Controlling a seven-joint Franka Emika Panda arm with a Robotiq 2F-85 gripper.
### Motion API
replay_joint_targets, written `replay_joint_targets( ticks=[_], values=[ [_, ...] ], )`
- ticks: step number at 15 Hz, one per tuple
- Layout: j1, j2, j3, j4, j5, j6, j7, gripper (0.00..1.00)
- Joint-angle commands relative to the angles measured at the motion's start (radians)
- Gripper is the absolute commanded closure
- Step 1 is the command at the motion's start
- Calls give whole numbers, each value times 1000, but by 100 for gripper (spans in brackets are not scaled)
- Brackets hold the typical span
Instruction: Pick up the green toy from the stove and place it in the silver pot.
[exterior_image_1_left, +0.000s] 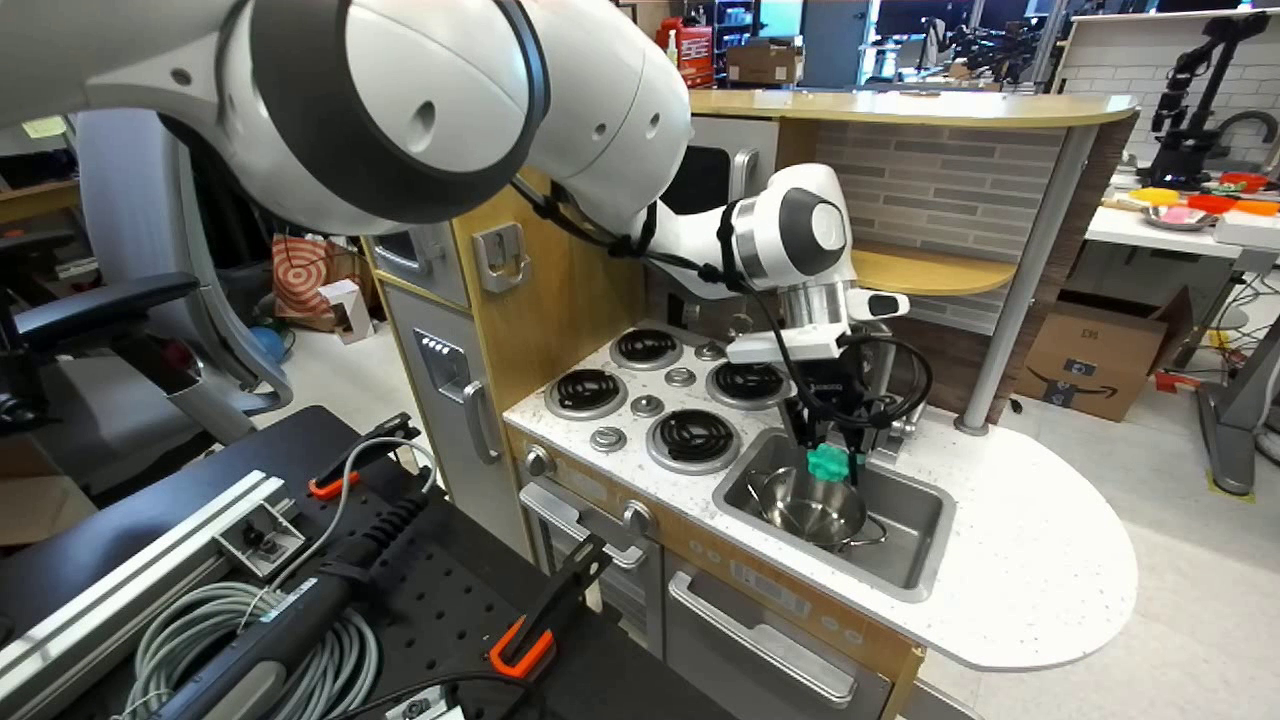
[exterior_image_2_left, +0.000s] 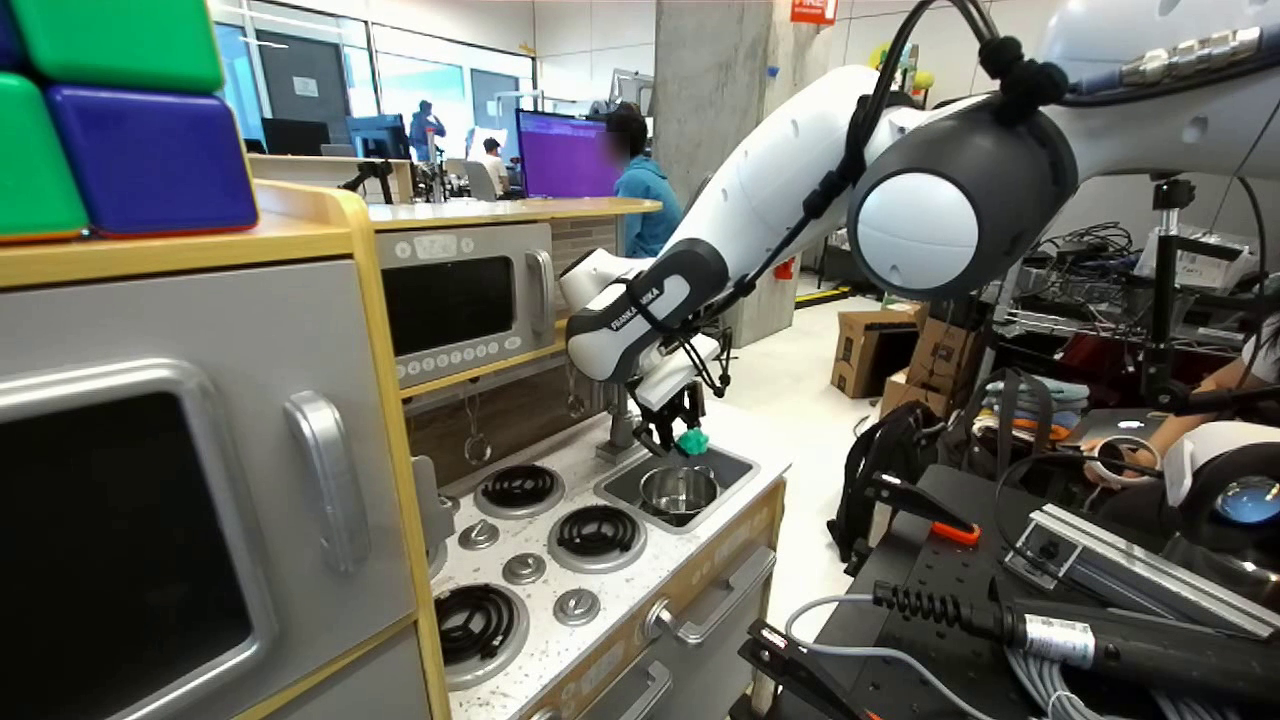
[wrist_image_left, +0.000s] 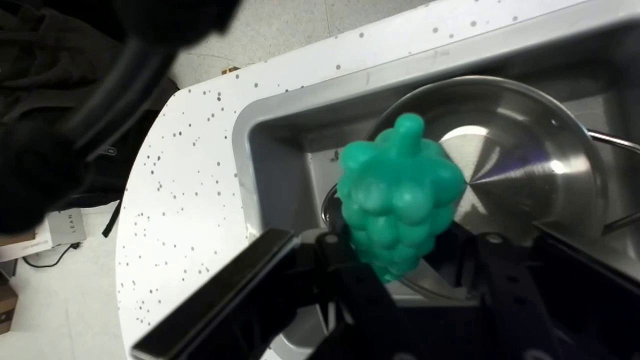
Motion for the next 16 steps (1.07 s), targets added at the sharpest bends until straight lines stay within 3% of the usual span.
replay_joint_targets(
  ticks=[1,6,8,10,16],
  values=[
    [-6,0,16,11,-24,0,11,38],
    [-2,0,44,50,-16,-7,-47,2],
    [5,-50,78,-14,17,-74,-159,0],
    [11,-109,93,-94,16,-71,-251,0],
    [-5,-303,138,-398,7,134,-464,0]
  ],
)
